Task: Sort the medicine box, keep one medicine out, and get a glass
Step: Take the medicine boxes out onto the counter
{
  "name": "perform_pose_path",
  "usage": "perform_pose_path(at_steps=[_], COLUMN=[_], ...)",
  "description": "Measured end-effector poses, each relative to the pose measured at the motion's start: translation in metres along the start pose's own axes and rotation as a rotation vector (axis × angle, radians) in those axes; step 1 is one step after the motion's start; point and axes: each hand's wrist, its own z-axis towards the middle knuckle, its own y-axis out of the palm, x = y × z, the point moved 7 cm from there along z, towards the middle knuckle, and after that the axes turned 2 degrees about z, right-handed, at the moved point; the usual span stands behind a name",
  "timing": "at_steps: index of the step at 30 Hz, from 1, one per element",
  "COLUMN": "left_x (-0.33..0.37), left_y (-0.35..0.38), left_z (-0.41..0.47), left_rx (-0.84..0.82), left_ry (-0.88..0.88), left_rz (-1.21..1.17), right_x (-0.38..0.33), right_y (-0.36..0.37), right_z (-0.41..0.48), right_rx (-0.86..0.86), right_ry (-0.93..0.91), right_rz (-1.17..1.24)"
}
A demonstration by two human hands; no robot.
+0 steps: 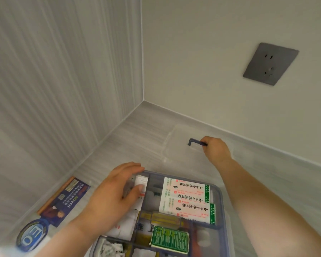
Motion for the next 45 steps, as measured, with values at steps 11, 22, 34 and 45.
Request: perform_pose_path(at_steps=[11, 22, 34, 45], left_x=[0.002, 0.013, 0.019, 0.04], left_y=[-0.002, -0.012, -0.024, -0.045], left_z=[-0.003, -0.03, -0.04, -0.041], left_rx=[-0.007, -0.16, -0.026, 0.051], left_ry=[-0.064, -0.024, 0.059, 0.078], left_rz=[-0.082, -0.138, 0.115, -0.176], right_x=[-0.033, -0.038, -0.049, -0.045], right_y=[-0.052, -0.04, -0.04, -0.07], right_z=[-0.096, -0.212, -0.213, -0.211], right_rx=[0.15, -0.02, 0.054, 0.18], right_ry=[-0.167, -0.255, -0.278, -0.231], right_rz=[0.525, 0.056, -0.03, 0.205])
